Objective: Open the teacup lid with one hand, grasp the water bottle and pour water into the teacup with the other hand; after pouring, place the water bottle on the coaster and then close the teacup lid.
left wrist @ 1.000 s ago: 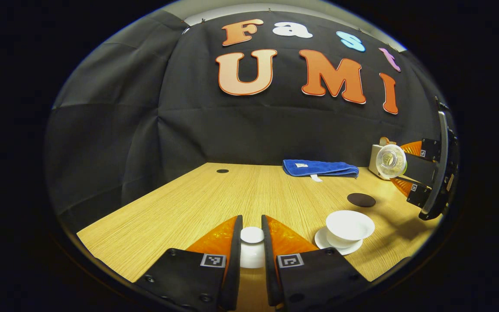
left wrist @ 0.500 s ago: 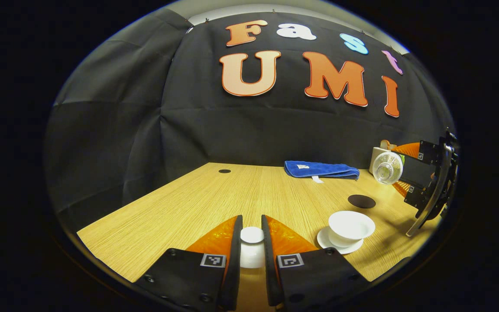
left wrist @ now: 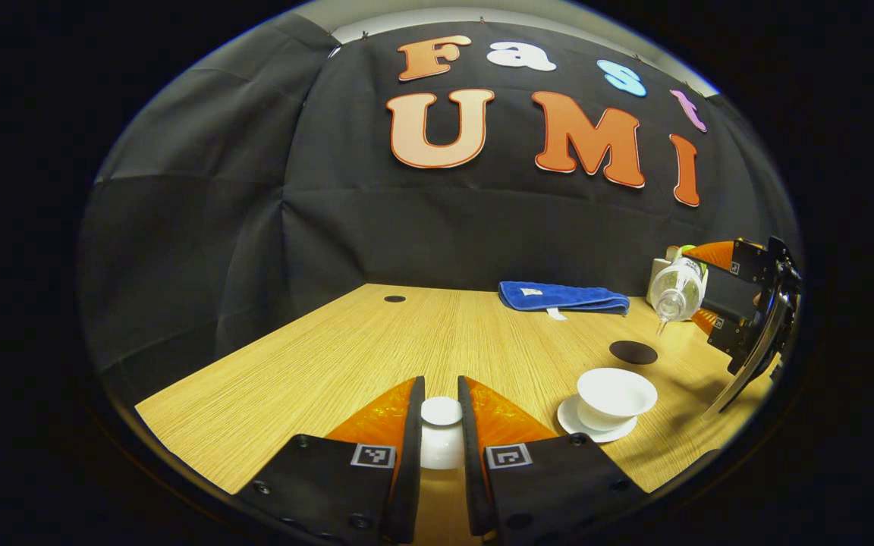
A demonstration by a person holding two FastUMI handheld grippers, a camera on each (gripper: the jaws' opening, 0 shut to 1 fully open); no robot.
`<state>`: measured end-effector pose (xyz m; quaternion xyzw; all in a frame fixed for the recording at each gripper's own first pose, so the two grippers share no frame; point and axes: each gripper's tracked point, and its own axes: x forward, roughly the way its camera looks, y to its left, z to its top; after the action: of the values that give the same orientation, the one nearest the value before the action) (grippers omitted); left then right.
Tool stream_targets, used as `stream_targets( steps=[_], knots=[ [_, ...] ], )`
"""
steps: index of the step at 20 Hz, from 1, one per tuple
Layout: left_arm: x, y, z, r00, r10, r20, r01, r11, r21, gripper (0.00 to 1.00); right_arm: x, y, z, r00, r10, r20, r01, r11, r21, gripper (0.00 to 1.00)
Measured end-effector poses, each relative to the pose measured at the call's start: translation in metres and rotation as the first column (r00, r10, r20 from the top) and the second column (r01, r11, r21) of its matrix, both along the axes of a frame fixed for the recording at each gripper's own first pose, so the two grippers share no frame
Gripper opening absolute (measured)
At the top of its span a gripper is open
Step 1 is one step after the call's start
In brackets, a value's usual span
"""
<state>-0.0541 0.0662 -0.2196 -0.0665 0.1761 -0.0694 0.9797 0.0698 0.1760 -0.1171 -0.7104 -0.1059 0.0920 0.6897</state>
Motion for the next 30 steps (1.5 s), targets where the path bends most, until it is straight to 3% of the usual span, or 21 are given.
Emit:
stream_targets(
  steps=[9, 11, 12, 19, 30],
  knots=[
    [-0.002, 0.004, 0.007, 1.000, 0.000, 0.014, 0.000, 1.000, 0.007, 0.29, 0.004, -0.001, 0.005, 0.998, 0.018, 0.053, -0.017, 1.000, -0.023, 0.64],
    [-0.002, 0.005, 0.008, 1.000, -0.001, 0.015, 0.001, 1.000, 0.009, 0.29, 0.007, 0.000, 0.012, 0.997, 0.030, 0.076, -0.027, 0.999, -0.045, 0.60],
    [-0.003, 0.004, 0.008, 1.000, -0.002, 0.015, 0.001, 1.000, 0.010, 0.29, 0.008, -0.001, 0.016, 0.995, 0.036, 0.090, -0.031, 0.998, -0.058, 0.64],
    [-0.005, 0.009, 0.012, 1.000, 0.004, 0.020, -0.004, 1.000, 0.010, 0.26, 0.013, 0.010, 0.041, 0.986, 0.076, 0.150, -0.059, 0.992, -0.115, 0.64],
    [-0.006, 0.010, 0.018, 1.000, 0.004, 0.028, -0.004, 1.000, 0.008, 0.29, 0.015, 0.021, 0.061, 0.966, 0.142, 0.216, -0.095, 0.972, -0.217, 0.64]
  ],
)
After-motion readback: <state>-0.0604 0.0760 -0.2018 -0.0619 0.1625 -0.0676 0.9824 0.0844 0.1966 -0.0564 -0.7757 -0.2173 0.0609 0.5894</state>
